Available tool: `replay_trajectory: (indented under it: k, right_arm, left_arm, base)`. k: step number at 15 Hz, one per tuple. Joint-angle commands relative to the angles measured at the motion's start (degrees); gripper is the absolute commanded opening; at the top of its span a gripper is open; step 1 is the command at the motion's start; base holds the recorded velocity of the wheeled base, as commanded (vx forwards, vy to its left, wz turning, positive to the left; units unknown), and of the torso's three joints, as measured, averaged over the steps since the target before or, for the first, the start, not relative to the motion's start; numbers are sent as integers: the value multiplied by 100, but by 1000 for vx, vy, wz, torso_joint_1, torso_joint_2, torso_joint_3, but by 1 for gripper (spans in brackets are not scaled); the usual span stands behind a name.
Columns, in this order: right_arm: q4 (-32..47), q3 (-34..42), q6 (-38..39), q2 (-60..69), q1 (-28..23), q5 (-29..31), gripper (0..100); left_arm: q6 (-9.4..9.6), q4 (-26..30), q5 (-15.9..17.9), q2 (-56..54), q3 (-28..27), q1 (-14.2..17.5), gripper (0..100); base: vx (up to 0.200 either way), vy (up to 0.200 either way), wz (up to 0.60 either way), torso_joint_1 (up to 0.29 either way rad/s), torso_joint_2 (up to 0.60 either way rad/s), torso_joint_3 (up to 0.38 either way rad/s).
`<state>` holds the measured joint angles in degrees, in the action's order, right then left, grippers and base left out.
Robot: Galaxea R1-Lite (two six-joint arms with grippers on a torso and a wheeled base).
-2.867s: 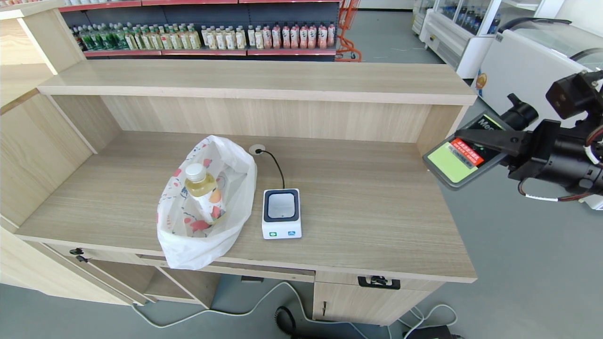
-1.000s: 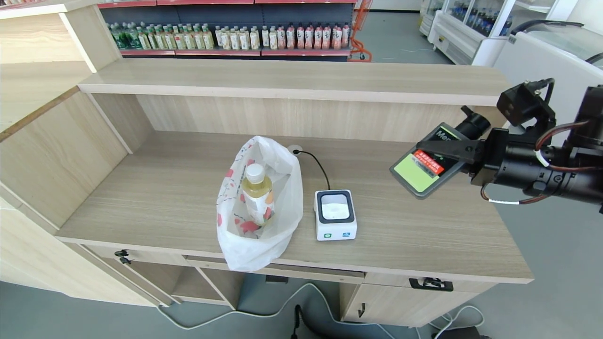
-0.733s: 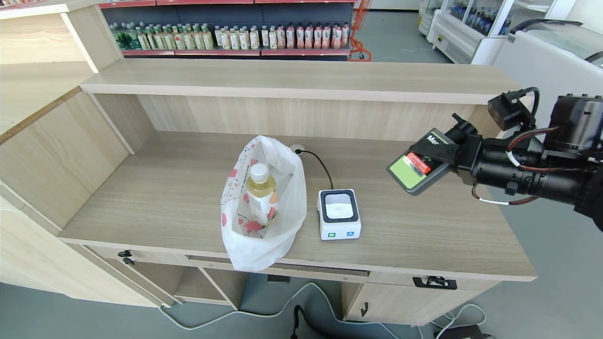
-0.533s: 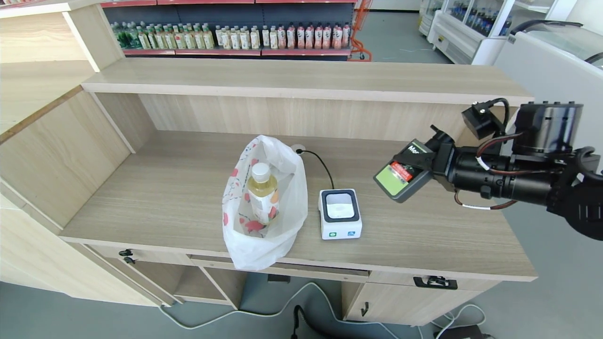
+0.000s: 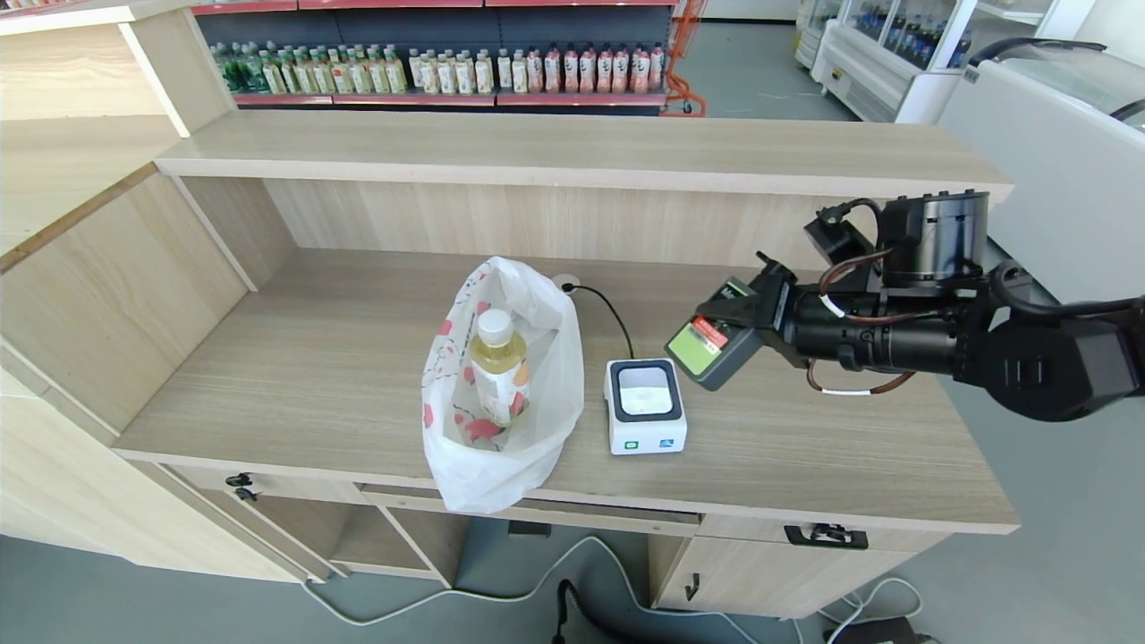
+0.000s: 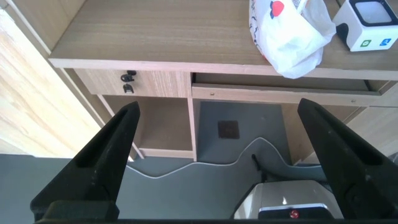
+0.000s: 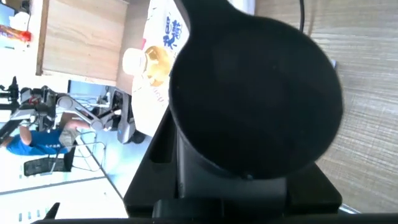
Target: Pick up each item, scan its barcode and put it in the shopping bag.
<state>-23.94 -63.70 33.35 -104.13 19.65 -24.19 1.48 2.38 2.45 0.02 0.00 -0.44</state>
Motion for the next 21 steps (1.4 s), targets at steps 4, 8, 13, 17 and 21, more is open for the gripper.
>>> replay_trajectory:
  k: [4, 8, 13, 17, 21]
  right_arm:
    - [-58, -46, -13, -327, 179, 46, 0]
    - [-137, -126, -127, -608, 179, 63, 0]
    - [-559, -152, -206, -1021, 188, 19, 0]
    - [-902, -161, -620, -1267, 179, -16, 0]
    - [-963, -319, -620, -1408, 188, -192, 0]
  left_arm:
    - [2, 0, 1, -2, 0, 0, 100]
    - [2, 0, 1, -2, 0, 0, 100]
    - [11, 0, 1, -2, 0, 9, 100]
    - [11, 0, 1, -2, 0, 0, 100]
    - [11, 0, 1, -2, 0, 0, 100]
  base:
    - [0, 0, 0, 0, 0, 0]
    - [0, 0, 0, 0, 0, 0]
    - [0, 0, 0, 0, 0, 0]
    - [0, 0, 0, 0, 0, 0]
    - [0, 0, 0, 0, 0, 0]
